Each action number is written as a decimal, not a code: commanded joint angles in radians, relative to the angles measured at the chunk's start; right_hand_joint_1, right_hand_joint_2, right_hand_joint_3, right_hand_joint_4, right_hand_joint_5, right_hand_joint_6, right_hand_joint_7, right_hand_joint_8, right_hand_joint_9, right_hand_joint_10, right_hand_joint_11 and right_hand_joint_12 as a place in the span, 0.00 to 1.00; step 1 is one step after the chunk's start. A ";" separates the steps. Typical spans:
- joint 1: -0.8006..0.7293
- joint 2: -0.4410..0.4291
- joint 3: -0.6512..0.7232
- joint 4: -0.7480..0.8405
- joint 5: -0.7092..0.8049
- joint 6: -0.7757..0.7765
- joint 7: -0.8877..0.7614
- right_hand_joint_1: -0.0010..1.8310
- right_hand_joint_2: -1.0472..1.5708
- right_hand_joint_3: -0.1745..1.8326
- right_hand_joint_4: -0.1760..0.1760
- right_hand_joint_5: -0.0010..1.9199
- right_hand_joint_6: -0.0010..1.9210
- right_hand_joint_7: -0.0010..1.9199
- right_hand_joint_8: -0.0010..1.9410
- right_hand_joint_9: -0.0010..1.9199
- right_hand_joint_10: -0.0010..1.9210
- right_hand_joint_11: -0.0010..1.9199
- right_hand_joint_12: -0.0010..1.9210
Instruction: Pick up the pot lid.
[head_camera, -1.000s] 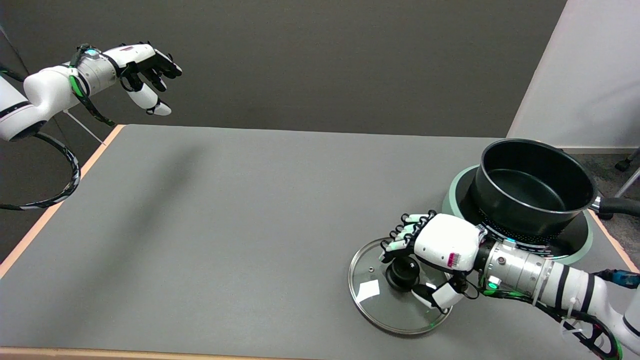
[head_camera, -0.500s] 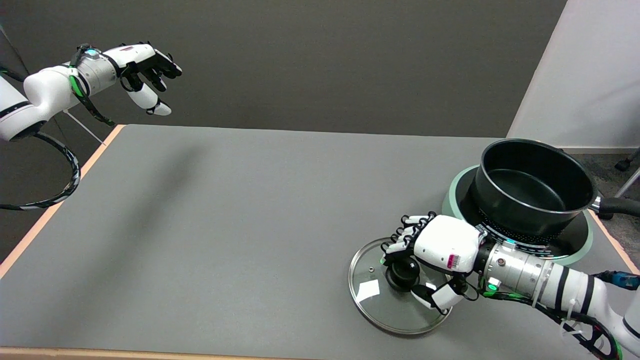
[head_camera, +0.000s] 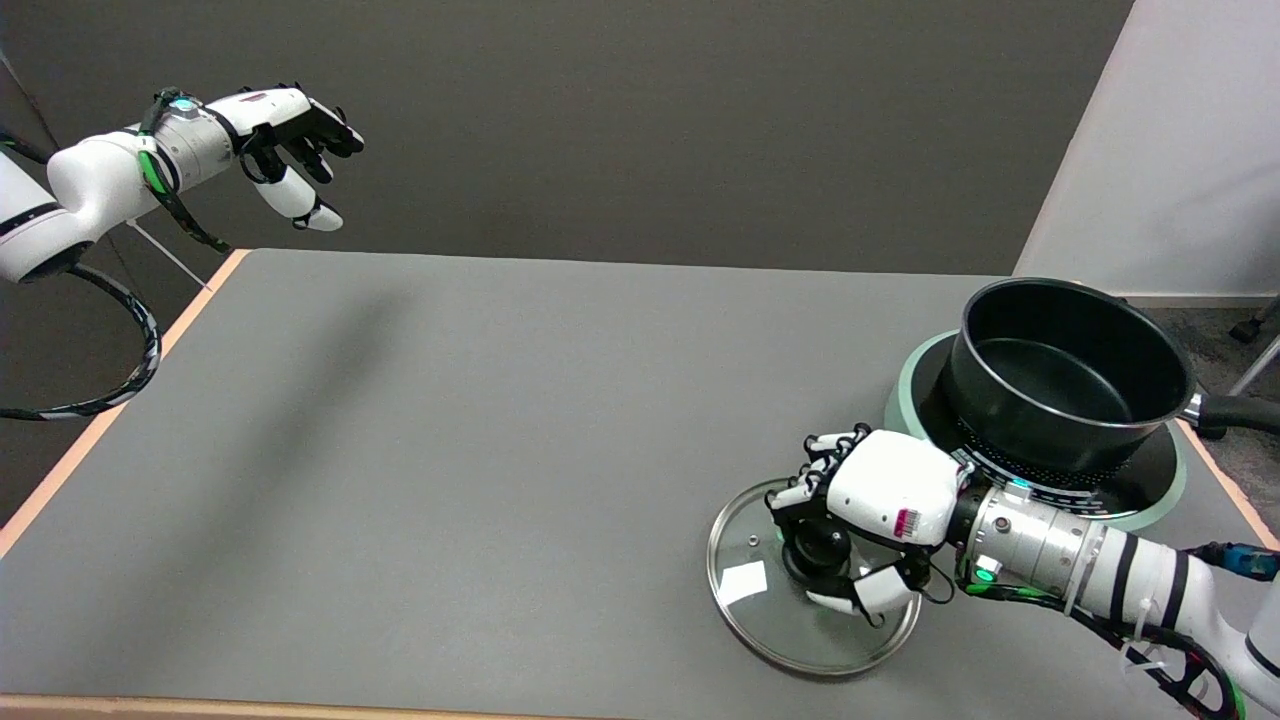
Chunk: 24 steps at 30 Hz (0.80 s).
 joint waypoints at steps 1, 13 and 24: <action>-0.001 -0.002 -0.001 0.001 -0.002 -0.013 0.000 0.65 0.80 0.23 0.54 0.40 0.70 0.48 0.61 0.43 0.58 0.30 0.66; 0.002 0.002 0.015 0.001 -0.001 -0.014 0.012 0.56 0.65 0.58 0.86 0.39 0.39 0.48 0.31 0.44 0.51 0.24 0.74; -0.007 0.008 0.032 -0.001 0.003 -0.028 0.015 0.51 0.65 0.62 0.88 0.39 0.31 0.48 0.23 0.44 0.44 0.27 0.68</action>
